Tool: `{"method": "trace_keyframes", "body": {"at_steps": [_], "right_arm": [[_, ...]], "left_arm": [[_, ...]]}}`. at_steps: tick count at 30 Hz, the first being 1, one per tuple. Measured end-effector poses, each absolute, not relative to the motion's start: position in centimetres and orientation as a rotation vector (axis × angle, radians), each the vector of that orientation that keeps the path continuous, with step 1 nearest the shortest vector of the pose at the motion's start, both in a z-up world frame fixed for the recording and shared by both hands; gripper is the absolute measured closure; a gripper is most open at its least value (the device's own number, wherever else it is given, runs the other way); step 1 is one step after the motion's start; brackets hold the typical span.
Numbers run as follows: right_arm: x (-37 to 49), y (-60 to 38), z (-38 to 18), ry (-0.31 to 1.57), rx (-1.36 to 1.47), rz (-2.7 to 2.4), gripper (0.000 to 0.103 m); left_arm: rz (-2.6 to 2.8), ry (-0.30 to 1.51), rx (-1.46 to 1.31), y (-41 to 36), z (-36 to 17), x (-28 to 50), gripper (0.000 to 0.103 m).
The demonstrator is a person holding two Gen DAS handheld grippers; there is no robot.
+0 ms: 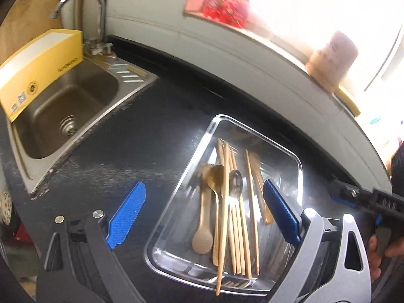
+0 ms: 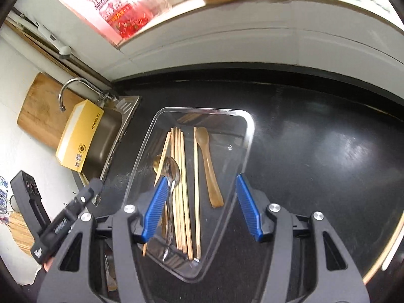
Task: Organize utensils
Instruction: 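Lower both chopsticks into the tray and open both tools, then move both open tools back over the remaining chopsticks and white-handled spoon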
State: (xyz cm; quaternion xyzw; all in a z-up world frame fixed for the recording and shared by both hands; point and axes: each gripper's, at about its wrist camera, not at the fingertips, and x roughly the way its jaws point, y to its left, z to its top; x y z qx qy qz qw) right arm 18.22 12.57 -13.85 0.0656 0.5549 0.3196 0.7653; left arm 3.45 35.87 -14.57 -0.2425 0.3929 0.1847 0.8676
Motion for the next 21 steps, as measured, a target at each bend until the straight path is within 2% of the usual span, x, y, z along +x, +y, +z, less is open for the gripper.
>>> {"method": "trace_keyframes", "body": {"at_steps": [10, 21], "right_arm": [[13.2, 3.8, -12.1, 1.133, 0.198, 0.569, 0.048], [6.7, -15.6, -10.5, 1.047, 0.263, 0.214, 0.048]], "left_arm": [[0.264, 0.793, -0.376, 28.4, -11.5, 2.6, 0.012], [-0.069, 0.857, -0.198, 10.0, -11.7, 5.7, 0.012]]}}
